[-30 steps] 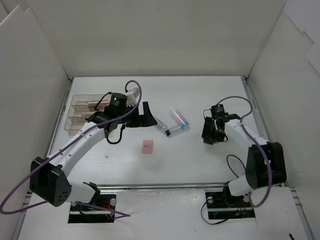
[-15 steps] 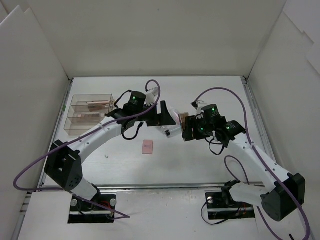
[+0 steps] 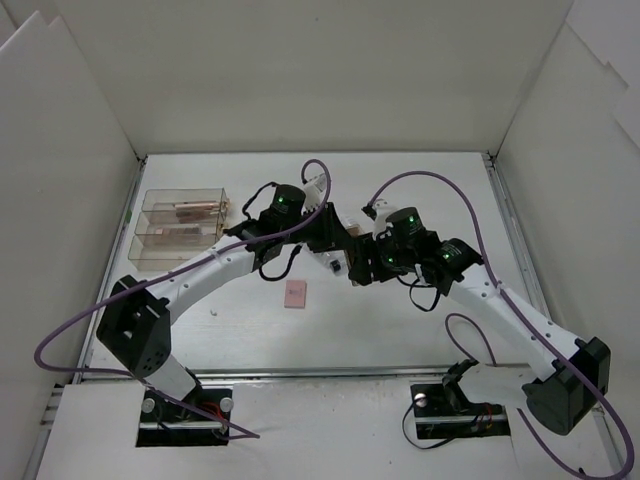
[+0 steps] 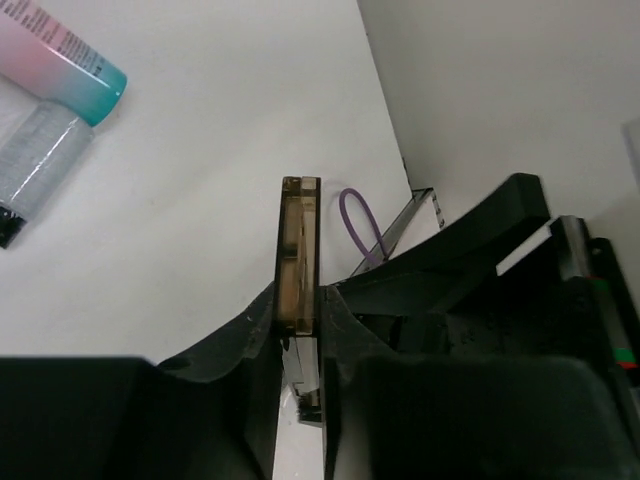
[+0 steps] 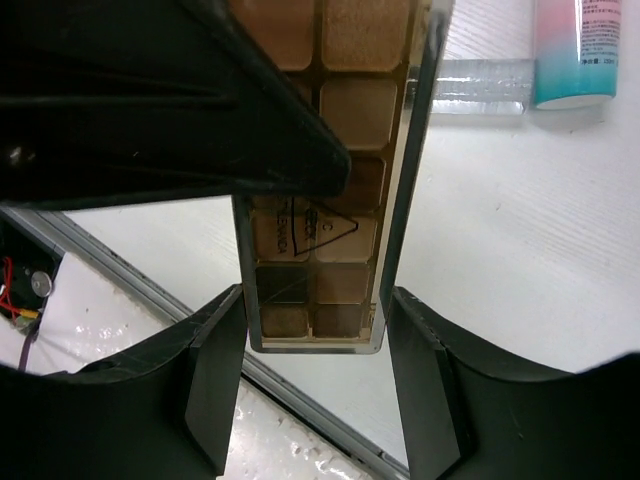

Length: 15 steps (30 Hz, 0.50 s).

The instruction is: Organize the makeup

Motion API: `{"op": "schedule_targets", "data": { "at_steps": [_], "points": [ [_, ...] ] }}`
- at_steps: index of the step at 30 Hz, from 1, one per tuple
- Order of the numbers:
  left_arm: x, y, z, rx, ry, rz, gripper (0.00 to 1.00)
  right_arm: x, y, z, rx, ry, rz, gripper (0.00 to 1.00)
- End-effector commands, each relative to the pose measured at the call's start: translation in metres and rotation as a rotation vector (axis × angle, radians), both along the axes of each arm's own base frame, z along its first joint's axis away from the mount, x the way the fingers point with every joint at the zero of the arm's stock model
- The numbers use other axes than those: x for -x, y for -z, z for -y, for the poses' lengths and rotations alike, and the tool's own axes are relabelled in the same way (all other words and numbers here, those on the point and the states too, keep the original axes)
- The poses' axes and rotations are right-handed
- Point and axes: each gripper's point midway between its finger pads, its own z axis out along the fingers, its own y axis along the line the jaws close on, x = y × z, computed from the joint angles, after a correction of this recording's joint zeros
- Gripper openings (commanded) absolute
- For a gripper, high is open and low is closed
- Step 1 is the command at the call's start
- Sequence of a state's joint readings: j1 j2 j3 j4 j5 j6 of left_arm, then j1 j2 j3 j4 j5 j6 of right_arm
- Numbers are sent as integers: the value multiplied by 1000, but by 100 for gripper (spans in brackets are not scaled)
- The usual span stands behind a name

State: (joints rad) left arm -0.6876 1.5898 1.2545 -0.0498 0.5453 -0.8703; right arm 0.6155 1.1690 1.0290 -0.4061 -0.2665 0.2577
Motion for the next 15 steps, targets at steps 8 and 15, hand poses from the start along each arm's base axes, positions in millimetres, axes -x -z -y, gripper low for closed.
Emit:
{"op": "schedule_targets", "data": {
  "at_steps": [8, 15],
  "points": [
    [-27, -39, -32, 101, -168, 86, 0, -31, -26, -12, 4, 57, 89, 75],
    [-82, -37, -164, 64, -526, 62, 0, -45, -39, 4, 13, 147, 137, 81]
  ]
}}
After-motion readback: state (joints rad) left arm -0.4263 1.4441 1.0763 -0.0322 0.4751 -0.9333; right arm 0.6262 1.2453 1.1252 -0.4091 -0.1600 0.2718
